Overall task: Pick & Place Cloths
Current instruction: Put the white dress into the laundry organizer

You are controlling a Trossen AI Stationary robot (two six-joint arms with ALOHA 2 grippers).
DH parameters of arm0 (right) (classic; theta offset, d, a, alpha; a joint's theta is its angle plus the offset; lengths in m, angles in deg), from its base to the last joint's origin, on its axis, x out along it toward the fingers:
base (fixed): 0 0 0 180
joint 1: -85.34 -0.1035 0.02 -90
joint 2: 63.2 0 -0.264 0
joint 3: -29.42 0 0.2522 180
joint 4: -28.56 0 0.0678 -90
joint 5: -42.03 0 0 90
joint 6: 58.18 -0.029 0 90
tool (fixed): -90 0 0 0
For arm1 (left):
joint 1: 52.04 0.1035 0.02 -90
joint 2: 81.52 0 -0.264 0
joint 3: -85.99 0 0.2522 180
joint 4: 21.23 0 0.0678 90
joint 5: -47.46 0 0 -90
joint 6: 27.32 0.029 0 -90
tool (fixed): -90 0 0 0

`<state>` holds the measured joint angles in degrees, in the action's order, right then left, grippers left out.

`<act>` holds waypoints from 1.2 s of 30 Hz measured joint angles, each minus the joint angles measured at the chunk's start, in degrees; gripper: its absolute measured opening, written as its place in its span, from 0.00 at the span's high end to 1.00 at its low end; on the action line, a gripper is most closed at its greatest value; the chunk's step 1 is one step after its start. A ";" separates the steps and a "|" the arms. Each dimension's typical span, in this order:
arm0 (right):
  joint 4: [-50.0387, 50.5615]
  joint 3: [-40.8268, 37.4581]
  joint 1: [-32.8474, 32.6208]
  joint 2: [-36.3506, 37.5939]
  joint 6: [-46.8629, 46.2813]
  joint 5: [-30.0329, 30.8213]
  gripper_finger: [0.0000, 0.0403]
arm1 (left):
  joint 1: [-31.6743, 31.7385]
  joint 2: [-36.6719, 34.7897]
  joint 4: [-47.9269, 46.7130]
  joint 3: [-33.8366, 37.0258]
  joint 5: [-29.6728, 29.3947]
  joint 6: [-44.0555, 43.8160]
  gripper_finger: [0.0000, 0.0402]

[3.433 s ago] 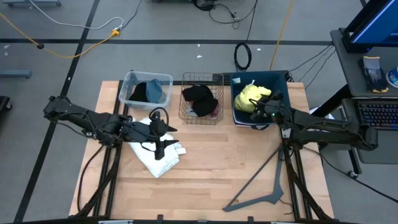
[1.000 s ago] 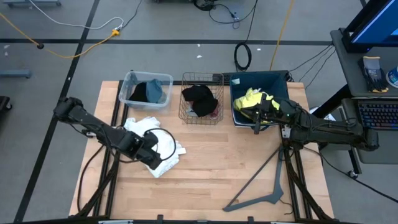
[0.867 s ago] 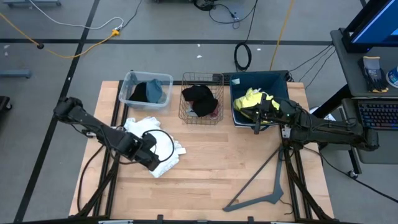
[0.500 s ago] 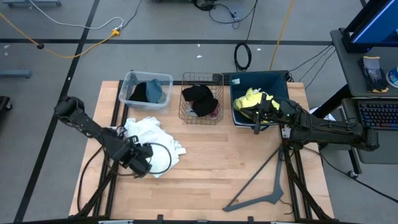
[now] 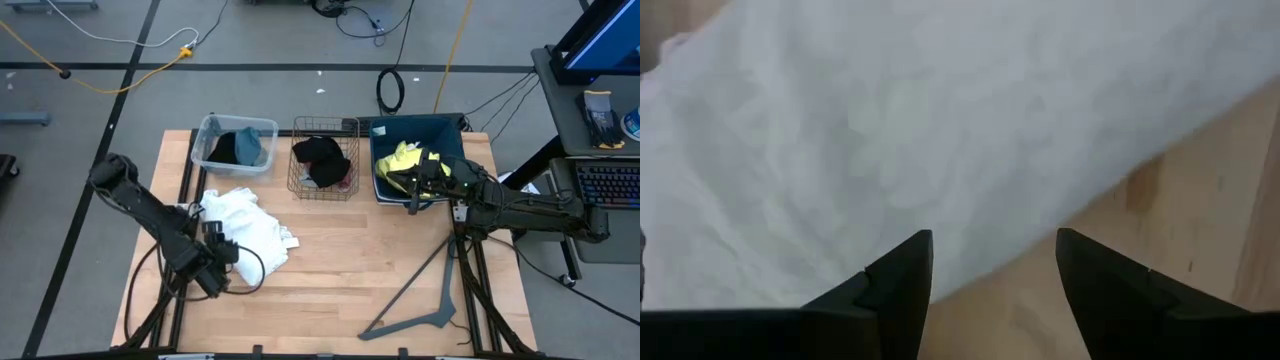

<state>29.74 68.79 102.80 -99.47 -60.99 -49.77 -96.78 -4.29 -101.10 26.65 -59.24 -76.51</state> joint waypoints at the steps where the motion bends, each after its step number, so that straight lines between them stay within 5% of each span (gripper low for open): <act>1: 0.00 0.00 0.00 0.00 -0.19 0.00 1.00 | -0.27 0.37 0.01 0.00 0.41 1.05 0.46; 12: 0.05 0.00 0.01 0.00 -0.61 0.00 1.00 | -3.57 10.52 0.32 0.00 2.52 10.86 0.46; 20: 0.07 0.00 0.02 0.00 -0.64 0.00 1.00 | -3.62 18.35 0.00 0.00 -3.68 9.64 0.46; 28: 0.00 0.00 0.02 -0.02 -0.64 0.00 1.00 | -3.62 18.45 -0.05 0.00 -10.40 3.56 0.46; 36: -0.02 0.00 0.02 -0.02 -1.84 0.00 1.00 | -3.44 18.43 3.59 0.00 -17.39 7.75 0.46</act>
<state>29.72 68.79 102.82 -99.48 -62.83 -49.77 -100.21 14.14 -97.51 26.65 -76.63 -68.76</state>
